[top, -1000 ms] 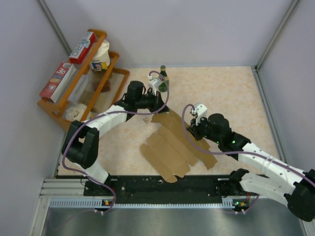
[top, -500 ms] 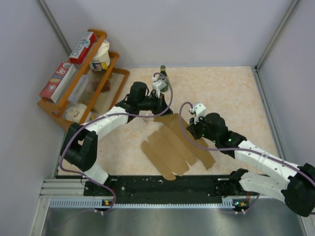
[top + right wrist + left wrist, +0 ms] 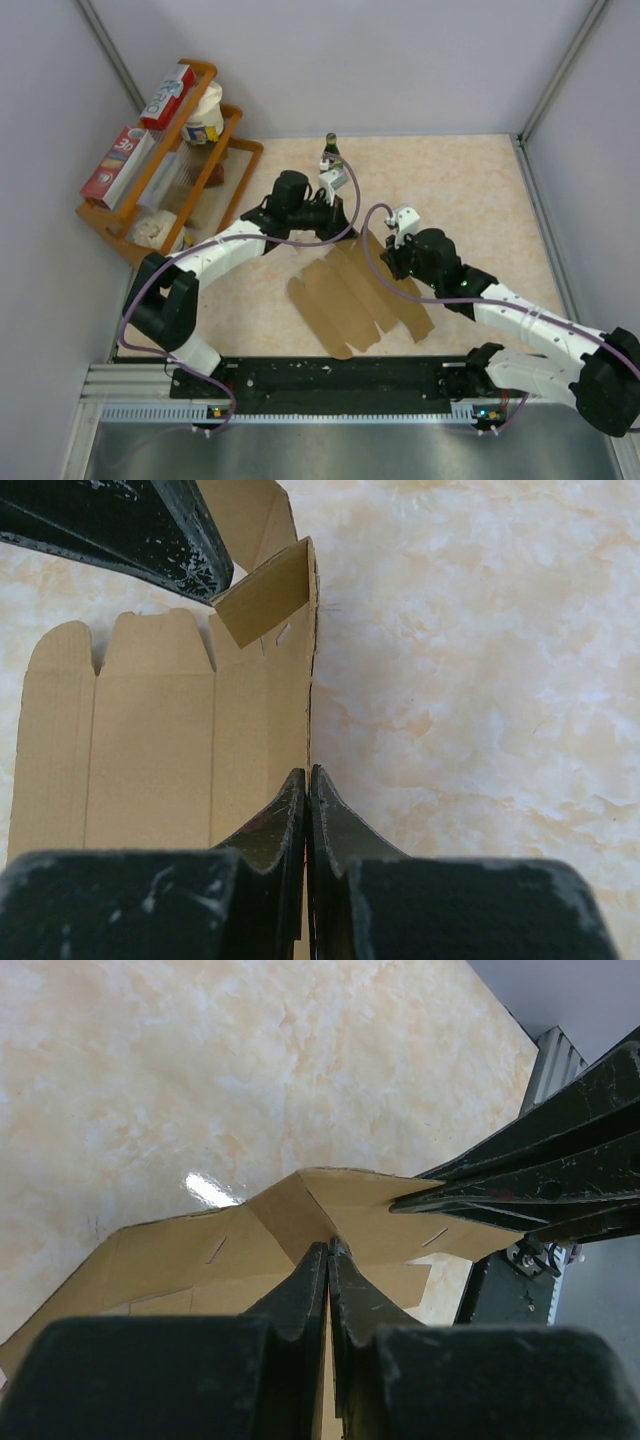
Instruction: Fold the paper box
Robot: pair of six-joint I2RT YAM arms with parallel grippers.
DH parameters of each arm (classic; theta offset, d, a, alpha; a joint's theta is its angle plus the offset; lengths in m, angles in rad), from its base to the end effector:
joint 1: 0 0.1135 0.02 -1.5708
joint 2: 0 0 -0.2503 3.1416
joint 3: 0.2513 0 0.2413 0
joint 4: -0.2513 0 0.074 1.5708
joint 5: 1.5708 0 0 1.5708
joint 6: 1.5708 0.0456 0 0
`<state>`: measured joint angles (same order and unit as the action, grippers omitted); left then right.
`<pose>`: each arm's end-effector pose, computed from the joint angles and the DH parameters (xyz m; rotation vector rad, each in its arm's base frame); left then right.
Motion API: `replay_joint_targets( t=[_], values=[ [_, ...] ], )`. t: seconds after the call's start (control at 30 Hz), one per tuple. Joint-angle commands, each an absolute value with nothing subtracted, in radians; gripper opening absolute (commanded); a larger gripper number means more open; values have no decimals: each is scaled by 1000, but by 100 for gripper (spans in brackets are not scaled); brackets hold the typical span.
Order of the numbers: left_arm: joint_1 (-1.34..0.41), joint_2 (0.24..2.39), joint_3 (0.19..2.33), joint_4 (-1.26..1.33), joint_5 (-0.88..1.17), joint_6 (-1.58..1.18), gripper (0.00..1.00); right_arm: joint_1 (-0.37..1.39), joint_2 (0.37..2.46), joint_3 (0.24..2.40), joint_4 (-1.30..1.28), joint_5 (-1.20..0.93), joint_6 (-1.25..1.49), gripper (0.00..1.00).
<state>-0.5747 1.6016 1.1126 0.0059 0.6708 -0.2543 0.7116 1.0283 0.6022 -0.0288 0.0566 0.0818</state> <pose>0.2862 -0.2192 0.2559 0.7755 2.0116 -1.1868 0.1802 0.1520 0.2334 -0.6014 1.9634 0.4415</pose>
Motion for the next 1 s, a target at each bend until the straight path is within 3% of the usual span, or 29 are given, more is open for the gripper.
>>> replay_joint_targets(
  t=[0.0,0.97],
  values=[
    [-584,1595,1115,20,663,-235,7,724,1037,620,37,57,75,0],
    [-595,1727,1106,72,647,-225,9,726,1127,606,32,83,-219,0]
  ],
)
